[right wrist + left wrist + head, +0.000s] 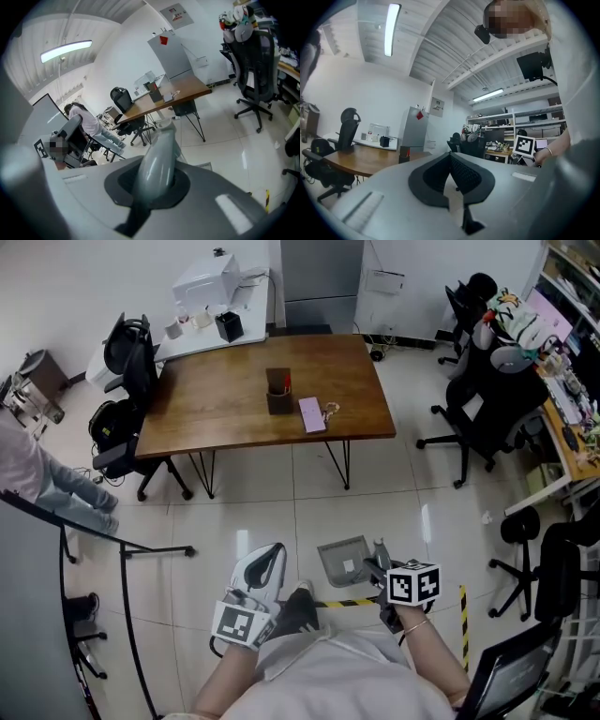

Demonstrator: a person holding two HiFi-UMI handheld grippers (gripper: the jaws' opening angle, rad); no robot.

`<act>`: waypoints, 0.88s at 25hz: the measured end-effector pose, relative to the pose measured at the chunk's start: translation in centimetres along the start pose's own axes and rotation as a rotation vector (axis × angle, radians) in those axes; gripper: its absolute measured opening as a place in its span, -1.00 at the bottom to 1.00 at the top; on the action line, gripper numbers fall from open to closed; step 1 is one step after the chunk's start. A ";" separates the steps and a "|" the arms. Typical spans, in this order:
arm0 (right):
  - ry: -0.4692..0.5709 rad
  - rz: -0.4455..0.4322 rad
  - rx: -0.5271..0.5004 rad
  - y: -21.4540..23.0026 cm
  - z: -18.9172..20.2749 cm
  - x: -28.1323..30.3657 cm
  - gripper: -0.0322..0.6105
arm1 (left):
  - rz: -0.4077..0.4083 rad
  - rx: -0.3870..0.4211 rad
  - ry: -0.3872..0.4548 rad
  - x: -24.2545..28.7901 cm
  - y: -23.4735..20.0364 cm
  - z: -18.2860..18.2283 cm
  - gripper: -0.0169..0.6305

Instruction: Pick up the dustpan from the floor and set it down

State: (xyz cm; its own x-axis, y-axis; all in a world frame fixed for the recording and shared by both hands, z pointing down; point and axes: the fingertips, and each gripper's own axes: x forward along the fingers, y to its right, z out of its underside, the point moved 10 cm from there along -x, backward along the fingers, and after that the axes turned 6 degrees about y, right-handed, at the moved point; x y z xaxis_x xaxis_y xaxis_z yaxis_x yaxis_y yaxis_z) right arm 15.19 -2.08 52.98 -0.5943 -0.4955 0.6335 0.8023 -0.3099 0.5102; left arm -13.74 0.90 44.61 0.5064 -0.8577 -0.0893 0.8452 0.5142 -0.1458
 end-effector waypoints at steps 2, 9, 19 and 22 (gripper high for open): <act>0.002 0.018 0.019 0.2 -1.3 1.3 -0.89 | 0.016 -0.009 0.001 1.7 -2.3 -0.4 -0.90; 0.031 0.044 0.021 -0.1 -5.5 4.9 -0.89 | 0.033 -0.011 0.012 5.6 -8.6 -1.8 -0.90; 0.040 0.030 0.034 3.6 -9.9 11.6 -0.89 | -0.033 -0.013 -0.018 8.6 -11.0 -0.3 -0.90; 0.048 0.032 0.034 6.6 -9.8 15.0 -0.89 | -0.041 0.001 -0.018 9.9 -11.4 2.2 -0.90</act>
State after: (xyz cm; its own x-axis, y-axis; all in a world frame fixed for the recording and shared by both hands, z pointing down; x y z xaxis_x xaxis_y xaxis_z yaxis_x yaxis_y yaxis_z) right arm 12.11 -19.52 60.13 -0.5645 -0.5432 0.6215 0.8178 -0.2660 0.5104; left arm -18.01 -13.44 47.61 0.4741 -0.8780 -0.0656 0.8656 0.4784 -0.1478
